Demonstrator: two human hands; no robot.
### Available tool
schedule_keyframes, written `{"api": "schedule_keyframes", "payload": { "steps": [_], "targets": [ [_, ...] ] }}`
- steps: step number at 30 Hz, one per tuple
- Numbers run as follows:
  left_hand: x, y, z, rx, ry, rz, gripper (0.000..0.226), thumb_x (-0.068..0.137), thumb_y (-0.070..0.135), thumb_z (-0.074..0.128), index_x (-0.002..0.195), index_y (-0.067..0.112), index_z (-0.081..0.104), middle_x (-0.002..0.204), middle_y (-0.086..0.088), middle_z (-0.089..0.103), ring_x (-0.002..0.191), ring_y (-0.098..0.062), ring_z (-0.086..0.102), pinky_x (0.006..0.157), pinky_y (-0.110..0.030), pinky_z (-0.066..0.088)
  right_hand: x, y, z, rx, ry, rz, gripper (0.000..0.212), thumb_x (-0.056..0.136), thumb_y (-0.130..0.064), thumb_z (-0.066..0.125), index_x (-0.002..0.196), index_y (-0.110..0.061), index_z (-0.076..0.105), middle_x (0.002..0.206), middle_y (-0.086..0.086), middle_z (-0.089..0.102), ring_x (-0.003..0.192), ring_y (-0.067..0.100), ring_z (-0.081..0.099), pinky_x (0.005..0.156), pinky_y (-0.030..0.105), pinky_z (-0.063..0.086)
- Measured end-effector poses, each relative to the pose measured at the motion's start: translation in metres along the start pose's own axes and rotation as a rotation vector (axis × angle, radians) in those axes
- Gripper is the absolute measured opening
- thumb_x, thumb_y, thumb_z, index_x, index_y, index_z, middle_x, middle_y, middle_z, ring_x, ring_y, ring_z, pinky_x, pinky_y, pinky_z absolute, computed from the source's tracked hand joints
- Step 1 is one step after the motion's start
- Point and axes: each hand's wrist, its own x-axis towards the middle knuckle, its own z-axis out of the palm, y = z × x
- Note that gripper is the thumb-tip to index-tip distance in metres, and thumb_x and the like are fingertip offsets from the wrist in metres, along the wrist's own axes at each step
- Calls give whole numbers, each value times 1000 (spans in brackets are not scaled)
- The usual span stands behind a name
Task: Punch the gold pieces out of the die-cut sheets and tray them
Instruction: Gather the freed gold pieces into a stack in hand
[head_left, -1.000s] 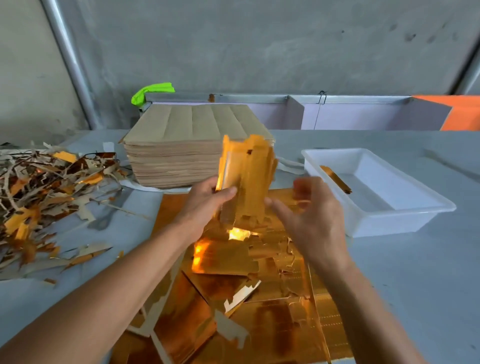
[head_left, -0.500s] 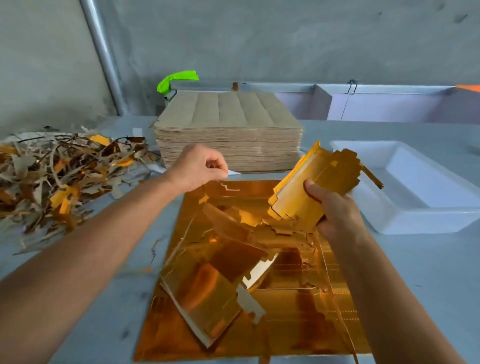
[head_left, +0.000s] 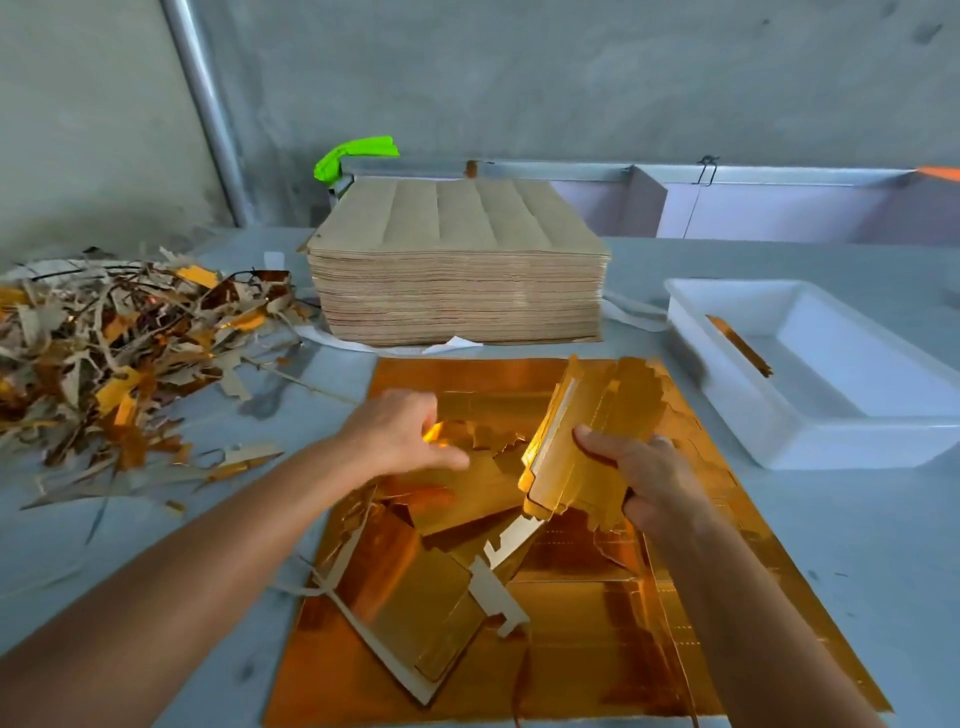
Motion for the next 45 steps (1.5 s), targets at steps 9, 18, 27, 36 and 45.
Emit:
{"api": "schedule_keyframes", "payload": {
  "steps": [9,18,27,36,45],
  "targets": [
    [-8,8,-1,4,-282,45,61,71,37,81,121,23,50,123,0,51,106,-16,47,79,-26,38,-6,12,0,-77,-86,3,34,76,-14,75,100,-28,55,104,5,65,96,29,62,84,52,52],
    [1,23,-51,-190,-196,212,24,83,17,71,107,20,69,111,6,63,102,-12,56,90,-27,43,-23,-25,16,-303,-469,-282,20,80,-19,71,96,-31,70,96,-10,73,93,7,67,79,31,47],
    [0,47,-66,-796,-162,86,30,90,-3,50,62,4,55,47,4,54,43,-8,50,51,-22,43,-28,-39,42,-698,-550,-445,26,85,-20,69,103,-31,52,98,-11,61,91,9,63,78,23,54],
    [17,15,-47,-804,186,-123,18,84,36,68,79,19,71,79,1,71,75,-13,63,62,-21,46,-11,-25,-3,-65,-171,-302,25,76,-10,73,94,-23,64,90,-4,74,92,21,68,80,43,53],
    [-11,47,-40,-772,-108,185,66,73,65,58,132,37,48,138,11,47,130,-12,42,106,-35,36,-6,-17,-3,248,-79,-225,27,79,-6,70,95,-26,63,86,-3,75,80,23,72,55,40,57]
  ]
}}
